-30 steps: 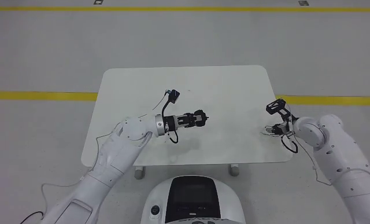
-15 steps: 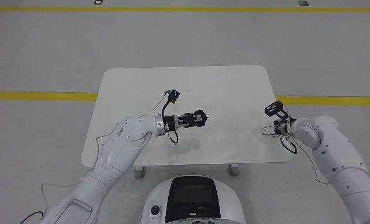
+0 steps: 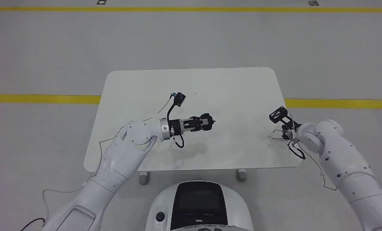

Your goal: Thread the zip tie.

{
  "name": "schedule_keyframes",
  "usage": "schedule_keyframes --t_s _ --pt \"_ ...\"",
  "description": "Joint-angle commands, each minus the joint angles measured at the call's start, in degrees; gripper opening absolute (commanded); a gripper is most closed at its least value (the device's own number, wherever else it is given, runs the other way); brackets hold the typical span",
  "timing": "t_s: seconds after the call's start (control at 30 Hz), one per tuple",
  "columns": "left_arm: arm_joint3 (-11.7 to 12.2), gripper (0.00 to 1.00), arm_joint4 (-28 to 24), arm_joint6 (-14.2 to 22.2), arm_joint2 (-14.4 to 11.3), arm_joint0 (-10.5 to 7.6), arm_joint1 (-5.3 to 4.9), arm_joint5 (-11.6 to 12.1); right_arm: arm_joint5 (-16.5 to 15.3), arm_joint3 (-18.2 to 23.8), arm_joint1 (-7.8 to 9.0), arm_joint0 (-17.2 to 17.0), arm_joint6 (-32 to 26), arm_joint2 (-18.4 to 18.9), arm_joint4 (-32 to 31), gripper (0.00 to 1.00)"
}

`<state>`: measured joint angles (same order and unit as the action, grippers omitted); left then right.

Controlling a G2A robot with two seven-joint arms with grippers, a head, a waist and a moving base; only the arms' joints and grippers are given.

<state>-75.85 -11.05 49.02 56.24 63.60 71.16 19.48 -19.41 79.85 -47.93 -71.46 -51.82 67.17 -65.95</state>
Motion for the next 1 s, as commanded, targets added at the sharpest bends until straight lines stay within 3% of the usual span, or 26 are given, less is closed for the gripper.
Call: schedule_keyframes --t_s 0.0,0.47,0.8,0.97 --pt "0.0 0.00 0.0 0.0 0.0 0.00 0.00 0.0 0.0 -0.3 -0.07 -0.3 1.1 -0.3 -0.9 0.00" --pt "0.0 0.00 0.0 0.0 0.0 0.00 0.00 0.0 -0.1 -5.7 -0.88 5.3 2.6 -8.1 -6.2 0.00" --pt "0.0 0.00 0.0 0.0 0.0 0.00 0.00 0.0 -0.1 -6.1 -0.92 5.6 2.7 -8.3 -6.3 0.00" --pt "0.0 0.00 0.0 0.0 0.0 0.00 0.00 0.0 -0.1 -7.4 -1.07 5.1 8.0 -8.4 -8.1 0.00"
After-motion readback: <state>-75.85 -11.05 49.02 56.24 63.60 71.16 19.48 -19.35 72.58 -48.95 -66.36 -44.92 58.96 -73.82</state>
